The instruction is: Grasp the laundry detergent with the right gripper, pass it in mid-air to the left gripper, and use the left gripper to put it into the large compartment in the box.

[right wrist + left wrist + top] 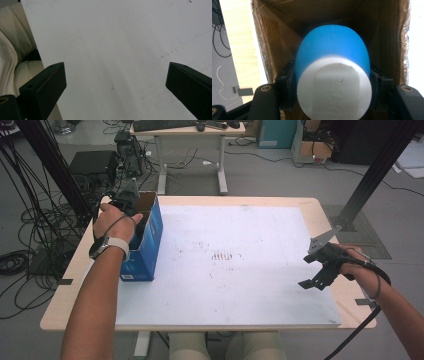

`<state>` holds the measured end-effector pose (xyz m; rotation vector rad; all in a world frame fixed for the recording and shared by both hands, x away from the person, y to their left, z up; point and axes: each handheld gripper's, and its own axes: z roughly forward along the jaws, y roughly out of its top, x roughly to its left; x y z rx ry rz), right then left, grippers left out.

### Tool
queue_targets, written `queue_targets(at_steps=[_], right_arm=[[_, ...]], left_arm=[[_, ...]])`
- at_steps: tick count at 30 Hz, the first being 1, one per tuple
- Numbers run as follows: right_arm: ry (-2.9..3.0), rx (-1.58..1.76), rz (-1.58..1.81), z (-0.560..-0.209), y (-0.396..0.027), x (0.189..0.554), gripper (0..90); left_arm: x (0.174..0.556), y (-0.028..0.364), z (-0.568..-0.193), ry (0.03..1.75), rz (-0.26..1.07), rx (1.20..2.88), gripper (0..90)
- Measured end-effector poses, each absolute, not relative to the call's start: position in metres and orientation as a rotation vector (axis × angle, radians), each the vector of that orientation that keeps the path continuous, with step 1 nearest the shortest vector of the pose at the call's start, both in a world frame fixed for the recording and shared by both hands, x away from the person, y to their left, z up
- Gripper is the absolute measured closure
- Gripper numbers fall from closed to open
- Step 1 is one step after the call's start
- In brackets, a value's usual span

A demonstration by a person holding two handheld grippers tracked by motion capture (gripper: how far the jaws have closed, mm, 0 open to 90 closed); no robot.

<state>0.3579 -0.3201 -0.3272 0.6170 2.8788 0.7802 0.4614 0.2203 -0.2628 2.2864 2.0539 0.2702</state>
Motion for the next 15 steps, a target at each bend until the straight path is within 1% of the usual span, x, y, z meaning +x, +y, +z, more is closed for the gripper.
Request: queue_targets(at_steps=[15], right_arm=[[2.885,0.616,0.775,-0.3272,-0.3199,0.3574,3.2]], left_arm=[[0.4606,0.2208,-0.2630,2.052,0.274,2.288,37.3]])
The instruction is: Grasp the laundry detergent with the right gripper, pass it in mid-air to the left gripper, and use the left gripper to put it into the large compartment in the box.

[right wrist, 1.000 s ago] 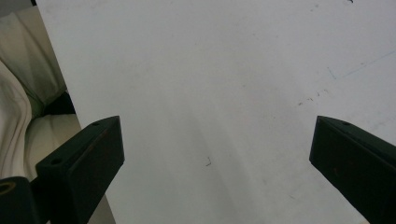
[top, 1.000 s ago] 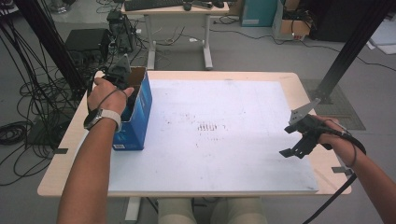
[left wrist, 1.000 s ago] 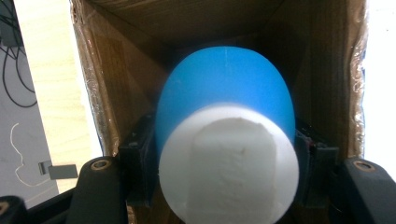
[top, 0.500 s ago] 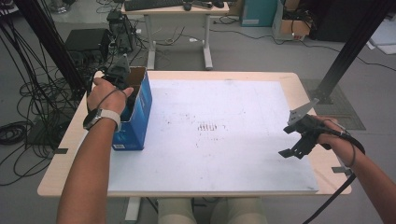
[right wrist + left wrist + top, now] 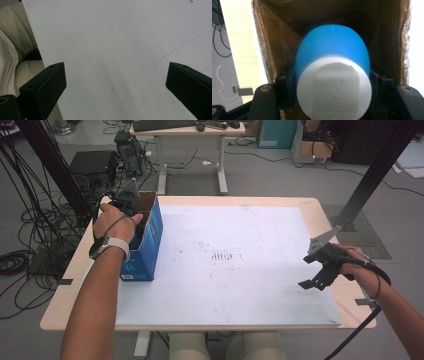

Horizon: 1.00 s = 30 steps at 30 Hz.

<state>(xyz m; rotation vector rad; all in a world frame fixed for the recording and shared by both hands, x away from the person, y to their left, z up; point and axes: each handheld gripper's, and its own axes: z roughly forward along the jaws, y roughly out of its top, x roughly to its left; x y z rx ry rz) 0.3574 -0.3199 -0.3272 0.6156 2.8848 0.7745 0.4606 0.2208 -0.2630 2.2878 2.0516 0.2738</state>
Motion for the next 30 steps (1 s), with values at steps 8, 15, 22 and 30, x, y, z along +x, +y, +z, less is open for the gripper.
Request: queue_targets(at_steps=[8,15,22,30], right_arm=[[2.882,0.613,0.784,-0.3274,-0.3204,0.3578,3.2],[2.883,0.615,0.784,-0.3278,-0.3211,0.3573,3.2],[2.883,0.617,0.786,-0.3277,-0.3203,0.3576,3.2],[2.885,0.617,0.783,-0.3284,-0.3200,0.3577,3.2]], left_arm=[[0.4602,0.2207,-0.2628,2.052,0.272,2.286,37.3],[0.4600,0.2205,-0.2626,2.054,0.272,2.288,37.3],[0.4597,0.2205,-0.2630,2.059,0.278,2.275,37.3],[0.4592,0.2213,-0.2628,2.062,0.272,2.272,37.3]])
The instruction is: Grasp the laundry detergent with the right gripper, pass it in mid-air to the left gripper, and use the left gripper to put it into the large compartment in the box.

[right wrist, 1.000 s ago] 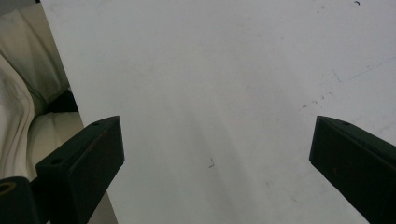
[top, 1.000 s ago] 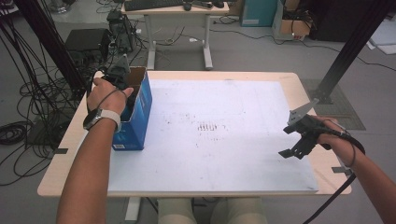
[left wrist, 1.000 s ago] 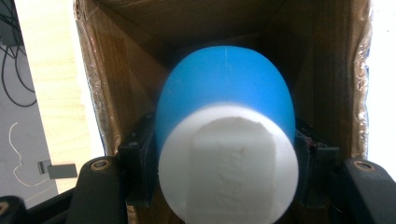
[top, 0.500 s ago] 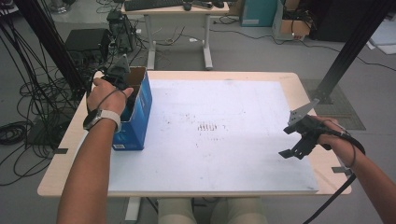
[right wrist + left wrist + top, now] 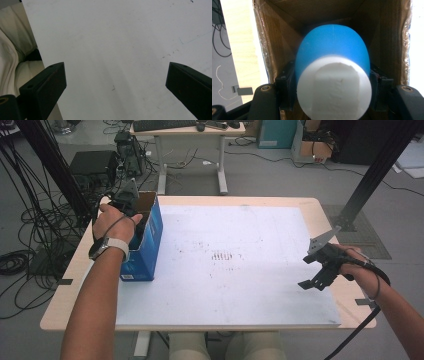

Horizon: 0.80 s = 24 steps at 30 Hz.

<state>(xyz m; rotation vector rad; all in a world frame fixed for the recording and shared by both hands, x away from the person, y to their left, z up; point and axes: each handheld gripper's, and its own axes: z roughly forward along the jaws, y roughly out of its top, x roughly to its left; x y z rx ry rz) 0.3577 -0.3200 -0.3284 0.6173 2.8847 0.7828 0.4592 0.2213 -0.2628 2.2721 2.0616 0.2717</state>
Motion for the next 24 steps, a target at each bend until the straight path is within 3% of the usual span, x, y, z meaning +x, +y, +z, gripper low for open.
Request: queue_targets(at_steps=[24], right_arm=[[2.889,0.664,0.768,-0.3274,-0.3208,0.3549,3.2]], left_arm=[[0.4583,0.2203,-0.2631,2.064,0.287,2.270,37.2]])
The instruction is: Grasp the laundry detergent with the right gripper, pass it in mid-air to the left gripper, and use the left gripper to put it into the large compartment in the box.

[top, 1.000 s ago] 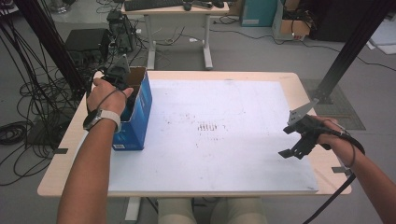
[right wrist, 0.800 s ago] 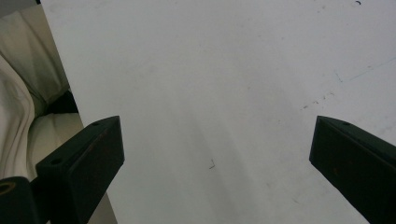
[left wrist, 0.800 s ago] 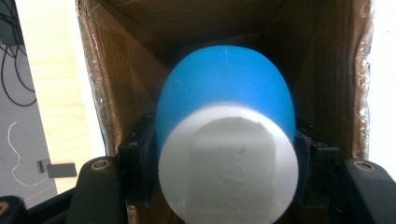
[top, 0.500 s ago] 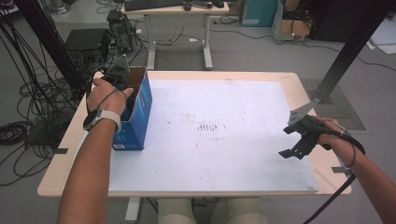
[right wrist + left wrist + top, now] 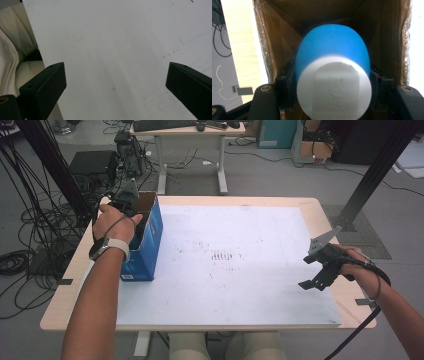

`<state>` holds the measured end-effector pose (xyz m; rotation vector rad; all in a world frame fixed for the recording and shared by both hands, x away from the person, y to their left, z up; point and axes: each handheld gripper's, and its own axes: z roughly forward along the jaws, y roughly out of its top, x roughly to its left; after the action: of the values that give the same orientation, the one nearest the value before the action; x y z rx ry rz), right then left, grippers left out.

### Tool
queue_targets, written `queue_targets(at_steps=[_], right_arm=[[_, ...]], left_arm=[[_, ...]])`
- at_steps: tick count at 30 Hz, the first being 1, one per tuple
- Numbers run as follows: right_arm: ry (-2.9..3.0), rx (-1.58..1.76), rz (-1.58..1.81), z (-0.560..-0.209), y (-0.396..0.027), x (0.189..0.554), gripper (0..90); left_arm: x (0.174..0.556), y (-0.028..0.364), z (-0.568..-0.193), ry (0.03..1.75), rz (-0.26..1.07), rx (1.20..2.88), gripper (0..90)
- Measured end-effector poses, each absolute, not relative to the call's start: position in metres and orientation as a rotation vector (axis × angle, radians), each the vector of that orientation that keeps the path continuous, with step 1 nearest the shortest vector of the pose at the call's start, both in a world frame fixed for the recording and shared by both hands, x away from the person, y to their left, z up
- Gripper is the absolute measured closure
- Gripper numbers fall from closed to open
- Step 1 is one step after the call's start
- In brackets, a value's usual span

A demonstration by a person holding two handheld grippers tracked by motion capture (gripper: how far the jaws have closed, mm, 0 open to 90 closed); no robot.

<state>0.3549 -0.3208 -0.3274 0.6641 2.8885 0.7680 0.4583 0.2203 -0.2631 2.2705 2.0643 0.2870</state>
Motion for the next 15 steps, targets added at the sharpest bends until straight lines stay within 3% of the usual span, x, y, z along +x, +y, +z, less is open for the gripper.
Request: queue_targets(at_steps=[15], right_arm=[[2.890,0.663,0.767,-0.3273,-0.3208,0.3551,3.2]], left_arm=[[0.4580,0.2214,-0.2628,2.060,0.278,2.270,37.2]])
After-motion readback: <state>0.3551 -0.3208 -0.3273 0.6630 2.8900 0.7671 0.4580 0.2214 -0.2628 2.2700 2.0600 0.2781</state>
